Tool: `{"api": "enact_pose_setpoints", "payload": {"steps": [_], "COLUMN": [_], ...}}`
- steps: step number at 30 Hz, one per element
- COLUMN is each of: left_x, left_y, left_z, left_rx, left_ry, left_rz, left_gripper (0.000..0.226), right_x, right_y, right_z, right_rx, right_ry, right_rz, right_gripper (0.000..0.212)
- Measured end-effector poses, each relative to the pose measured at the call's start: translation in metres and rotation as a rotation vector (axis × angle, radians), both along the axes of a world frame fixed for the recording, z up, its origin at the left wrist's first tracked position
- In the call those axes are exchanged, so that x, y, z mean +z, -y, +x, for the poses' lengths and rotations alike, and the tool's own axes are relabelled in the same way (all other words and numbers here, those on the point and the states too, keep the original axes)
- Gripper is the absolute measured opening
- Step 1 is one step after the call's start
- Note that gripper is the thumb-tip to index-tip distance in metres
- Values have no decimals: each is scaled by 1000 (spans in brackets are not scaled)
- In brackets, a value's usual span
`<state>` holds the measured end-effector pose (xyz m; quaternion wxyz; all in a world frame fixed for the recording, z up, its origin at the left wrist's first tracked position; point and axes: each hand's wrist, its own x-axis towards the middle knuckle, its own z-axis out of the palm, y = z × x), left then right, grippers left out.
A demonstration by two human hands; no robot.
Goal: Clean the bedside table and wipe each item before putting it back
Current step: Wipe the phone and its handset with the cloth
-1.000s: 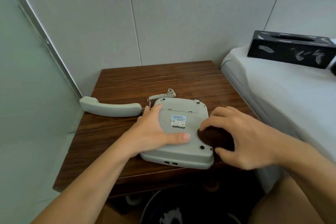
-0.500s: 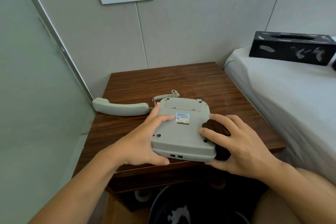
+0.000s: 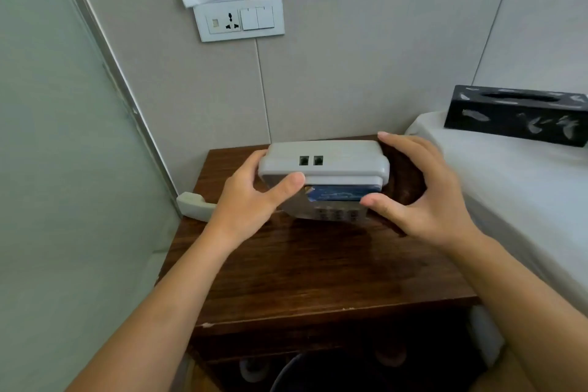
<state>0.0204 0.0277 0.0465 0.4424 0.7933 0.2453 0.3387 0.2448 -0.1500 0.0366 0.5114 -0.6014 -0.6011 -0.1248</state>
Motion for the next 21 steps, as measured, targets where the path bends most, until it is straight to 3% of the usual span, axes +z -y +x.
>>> {"api": "enact_pose_setpoints", "payload": {"steps": [4, 11, 17, 21], "left_x": [16, -23, -45, -47], "left_y": [-13, -48, -62, -62], "left_z": [30, 55, 73, 78], "left_rx": [96, -83, -42, -45], "left_ry": [-150, -316, -243, -285], "left_rz": [31, 14, -120, -139], "left_gripper": [74, 101, 66, 58], "right_x": [4, -20, -41, -47], "right_y": [-27, -54, -52, -45], "right_z": [24, 46, 55, 65], "right_rx": [0, -83, -79, -65], "right_ry": [-158, -353, -384, -437], "right_rz": [-15, 4, -108, -136], "right_gripper": [71, 66, 68, 70]}}
